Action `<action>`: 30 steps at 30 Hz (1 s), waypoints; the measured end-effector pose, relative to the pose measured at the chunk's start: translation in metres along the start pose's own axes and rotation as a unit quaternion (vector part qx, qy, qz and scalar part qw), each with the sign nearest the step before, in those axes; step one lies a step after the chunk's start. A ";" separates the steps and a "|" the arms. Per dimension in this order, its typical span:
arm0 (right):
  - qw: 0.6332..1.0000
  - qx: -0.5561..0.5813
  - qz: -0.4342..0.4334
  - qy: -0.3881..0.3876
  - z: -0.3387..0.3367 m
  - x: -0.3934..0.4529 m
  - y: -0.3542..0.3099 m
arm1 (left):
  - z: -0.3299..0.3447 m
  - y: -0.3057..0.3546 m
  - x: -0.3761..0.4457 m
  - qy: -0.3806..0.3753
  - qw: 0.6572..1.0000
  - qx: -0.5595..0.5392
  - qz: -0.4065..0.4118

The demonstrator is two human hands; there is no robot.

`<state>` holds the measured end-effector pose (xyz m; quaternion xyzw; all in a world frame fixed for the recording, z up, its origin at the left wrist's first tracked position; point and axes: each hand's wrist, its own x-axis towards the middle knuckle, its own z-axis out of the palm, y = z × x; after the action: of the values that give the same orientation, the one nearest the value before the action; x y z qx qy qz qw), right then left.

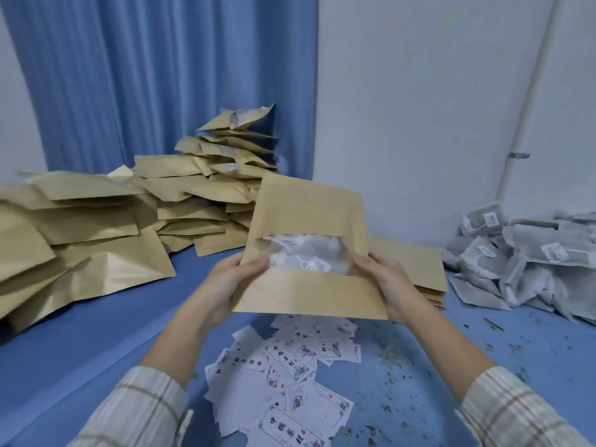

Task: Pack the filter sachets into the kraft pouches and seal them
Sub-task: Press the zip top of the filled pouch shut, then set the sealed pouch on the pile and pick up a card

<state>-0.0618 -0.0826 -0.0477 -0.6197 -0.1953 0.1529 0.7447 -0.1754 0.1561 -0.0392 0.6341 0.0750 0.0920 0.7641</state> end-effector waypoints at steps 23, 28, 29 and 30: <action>0.969 -0.216 0.033 -0.112 0.234 0.146 0.019 | -0.049 -0.005 0.085 0.135 0.942 -0.306 0.008; 0.903 -0.413 -0.070 -0.092 0.130 0.129 0.022 | 0.010 -0.032 0.103 0.082 0.958 -0.272 -0.042; 0.870 -0.481 -0.085 -0.067 0.106 0.127 0.023 | 0.023 -0.038 0.106 0.075 0.958 -0.268 -0.062; 0.833 -0.543 -0.101 -0.038 0.082 0.125 0.025 | 0.037 -0.044 0.107 0.068 0.957 -0.270 -0.084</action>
<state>0.0086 0.0514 -0.0464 -0.8950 -0.3364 -0.0308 0.2914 -0.0604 0.1386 -0.0757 0.3881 0.1524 0.0874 0.9047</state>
